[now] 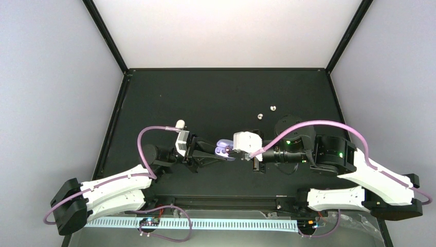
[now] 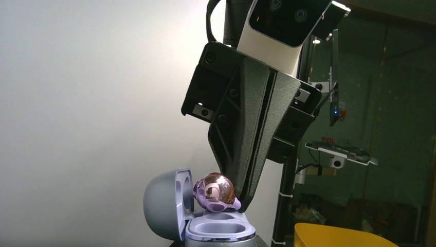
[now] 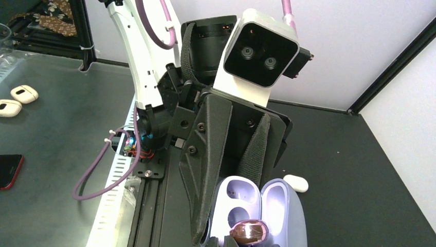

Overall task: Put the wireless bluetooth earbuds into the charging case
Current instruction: Pick up the earbud from the charging case.

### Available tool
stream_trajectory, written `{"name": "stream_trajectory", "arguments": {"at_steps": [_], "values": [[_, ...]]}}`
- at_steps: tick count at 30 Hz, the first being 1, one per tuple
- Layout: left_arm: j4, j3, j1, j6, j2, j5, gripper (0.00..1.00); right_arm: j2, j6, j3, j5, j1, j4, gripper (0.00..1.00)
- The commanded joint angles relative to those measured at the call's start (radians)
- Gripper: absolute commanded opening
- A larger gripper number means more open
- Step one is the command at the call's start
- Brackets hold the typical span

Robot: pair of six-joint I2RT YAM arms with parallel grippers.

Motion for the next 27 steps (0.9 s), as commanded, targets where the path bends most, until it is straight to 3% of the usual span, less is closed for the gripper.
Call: {"name": "stream_trajectory", "arguments": {"at_steps": [1,13,21,27], "values": [[-0.014,0.045,0.005,0.046,-0.013,-0.002,0.02,-0.003,0.051,0.034,0.024,0.007,-0.010,0.01],[-0.090,0.045,0.004,0.110,-0.018,-0.037,0.02,-0.022,0.256,0.060,-0.087,-0.033,0.088,0.01],[-0.205,0.076,0.001,0.269,-0.045,-0.028,0.02,-0.043,0.500,0.013,-0.500,-0.272,0.244,0.01],[-0.309,0.105,-0.002,0.408,-0.073,-0.028,0.02,-0.045,0.634,-0.049,-0.720,-0.338,0.354,0.01]]}}
